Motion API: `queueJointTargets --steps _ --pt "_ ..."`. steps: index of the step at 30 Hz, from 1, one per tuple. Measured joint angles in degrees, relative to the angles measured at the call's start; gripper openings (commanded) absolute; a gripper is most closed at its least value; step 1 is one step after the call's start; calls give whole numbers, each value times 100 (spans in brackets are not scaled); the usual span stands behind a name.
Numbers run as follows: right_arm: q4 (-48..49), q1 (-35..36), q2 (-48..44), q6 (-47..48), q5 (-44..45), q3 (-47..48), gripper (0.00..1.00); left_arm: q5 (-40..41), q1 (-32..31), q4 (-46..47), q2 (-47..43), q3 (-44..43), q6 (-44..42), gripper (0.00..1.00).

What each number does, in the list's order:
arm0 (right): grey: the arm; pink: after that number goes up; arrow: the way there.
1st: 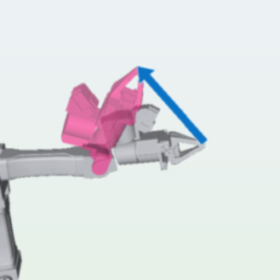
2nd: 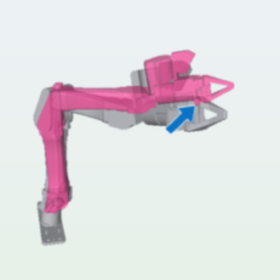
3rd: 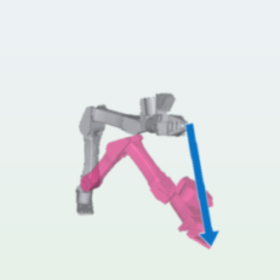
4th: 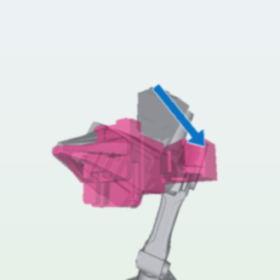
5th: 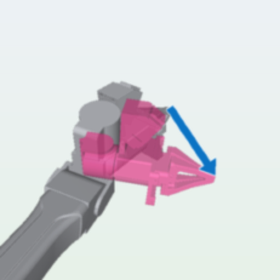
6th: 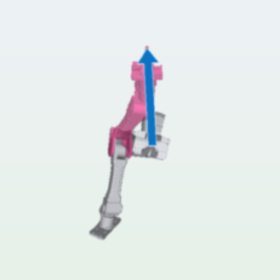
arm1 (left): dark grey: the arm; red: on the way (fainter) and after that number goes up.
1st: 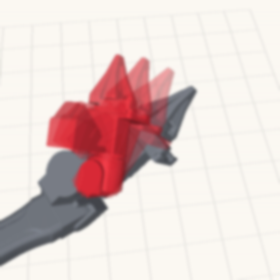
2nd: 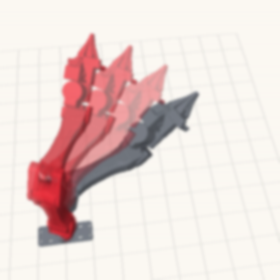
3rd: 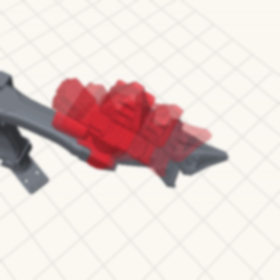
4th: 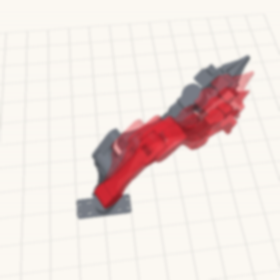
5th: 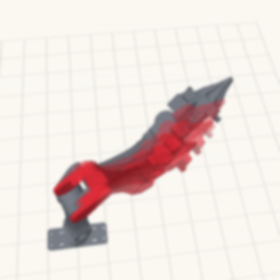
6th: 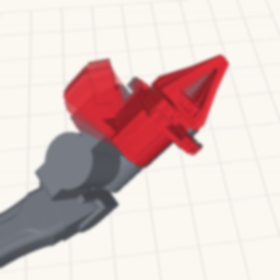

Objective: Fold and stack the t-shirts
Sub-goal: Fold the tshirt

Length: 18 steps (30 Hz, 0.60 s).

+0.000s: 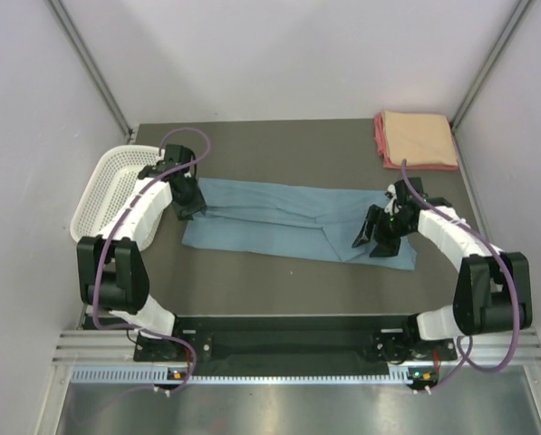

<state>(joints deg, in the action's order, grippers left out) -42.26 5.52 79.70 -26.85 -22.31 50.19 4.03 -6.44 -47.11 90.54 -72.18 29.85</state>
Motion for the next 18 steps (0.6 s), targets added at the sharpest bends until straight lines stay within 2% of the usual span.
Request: queueJointTargets --steps 4,9,10,13,17,18 --pt "487 168 308 -435 -258 -177 54 -72 -57 -13 24 -26 -85 43" --pt "881 262 557 -717 -236 -173 36 -111 -52 -24 114 -33 -175 42" --pt "931 262 592 -743 -214 -164 25 -120 -52 -33 114 -33 -188 42" --pt "1019 262 844 -796 -157 28 5 -133 -52 -72 116 -44 -245 42" --pt "1128 269 1456 -824 -129 619 5 -142 -52 -120 151 -133 -326 42" --pt "1113 273 1692 -817 -120 881 14 -140 -52 -127 168 -177 -345 42"
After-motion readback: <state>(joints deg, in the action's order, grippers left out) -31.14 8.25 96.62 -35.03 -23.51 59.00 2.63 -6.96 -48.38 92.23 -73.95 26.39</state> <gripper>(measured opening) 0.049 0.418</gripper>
